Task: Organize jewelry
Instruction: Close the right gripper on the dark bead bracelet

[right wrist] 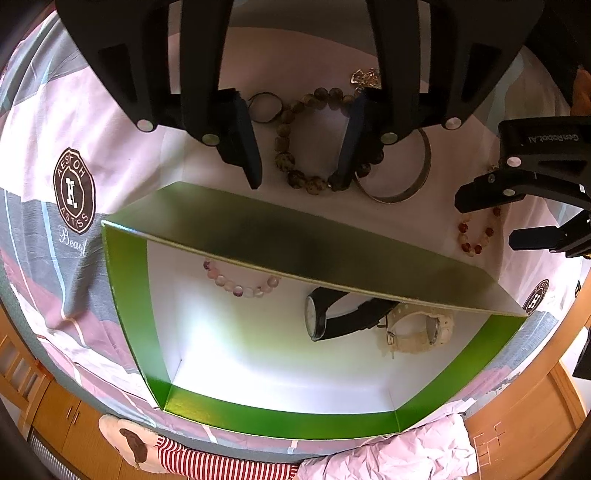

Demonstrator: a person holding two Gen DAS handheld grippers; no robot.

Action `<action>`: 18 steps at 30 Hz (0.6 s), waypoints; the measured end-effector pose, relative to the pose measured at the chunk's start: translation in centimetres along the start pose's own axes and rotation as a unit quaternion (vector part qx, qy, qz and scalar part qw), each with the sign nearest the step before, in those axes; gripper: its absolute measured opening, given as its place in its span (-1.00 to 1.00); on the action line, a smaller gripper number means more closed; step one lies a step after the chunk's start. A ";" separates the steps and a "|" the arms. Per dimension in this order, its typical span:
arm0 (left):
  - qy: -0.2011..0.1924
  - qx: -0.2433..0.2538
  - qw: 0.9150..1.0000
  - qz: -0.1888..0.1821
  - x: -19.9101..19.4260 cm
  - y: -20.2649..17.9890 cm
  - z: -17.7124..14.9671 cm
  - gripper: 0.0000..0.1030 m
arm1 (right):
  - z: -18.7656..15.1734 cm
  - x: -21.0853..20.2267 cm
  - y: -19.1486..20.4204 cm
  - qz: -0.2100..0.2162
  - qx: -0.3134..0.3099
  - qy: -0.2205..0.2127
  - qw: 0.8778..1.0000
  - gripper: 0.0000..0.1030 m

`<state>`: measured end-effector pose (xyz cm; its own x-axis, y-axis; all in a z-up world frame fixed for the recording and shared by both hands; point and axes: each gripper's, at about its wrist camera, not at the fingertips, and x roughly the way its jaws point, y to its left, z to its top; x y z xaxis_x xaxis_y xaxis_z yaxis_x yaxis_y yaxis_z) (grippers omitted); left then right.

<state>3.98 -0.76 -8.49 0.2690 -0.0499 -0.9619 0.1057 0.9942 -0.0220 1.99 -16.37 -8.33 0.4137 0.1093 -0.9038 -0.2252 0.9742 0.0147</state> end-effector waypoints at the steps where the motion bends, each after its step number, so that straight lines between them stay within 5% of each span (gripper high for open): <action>1: 0.000 0.001 1.000 0.000 0.1 0.0 0.0 0.74 | 0.0 0.0 0.0 -0.001 0.000 -0.001 1.000 -0.15; 8: 0.003 0.004 1.000 0.007 0.6 -0.1 0.0 0.74 | -0.2 -0.2 0.8 -0.018 -0.026 -0.013 0.999 -0.20; 13: 0.005 0.003 1.000 0.012 1.0 -0.1 0.1 0.74 | -0.4 -0.3 1.6 -0.011 -0.045 -0.014 0.999 -0.74; 18: 0.006 0.009 1.000 0.015 1.5 -0.4 0.1 0.74 | -0.5 -0.6 1.9 -0.002 -0.055 -0.021 0.998 -0.88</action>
<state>4.48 -1.23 -9.85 0.2613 -0.0196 -0.9651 0.1144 0.9934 0.0108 0.87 -14.64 -7.93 0.4502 0.1165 -0.8853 -0.3191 0.9470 -0.0377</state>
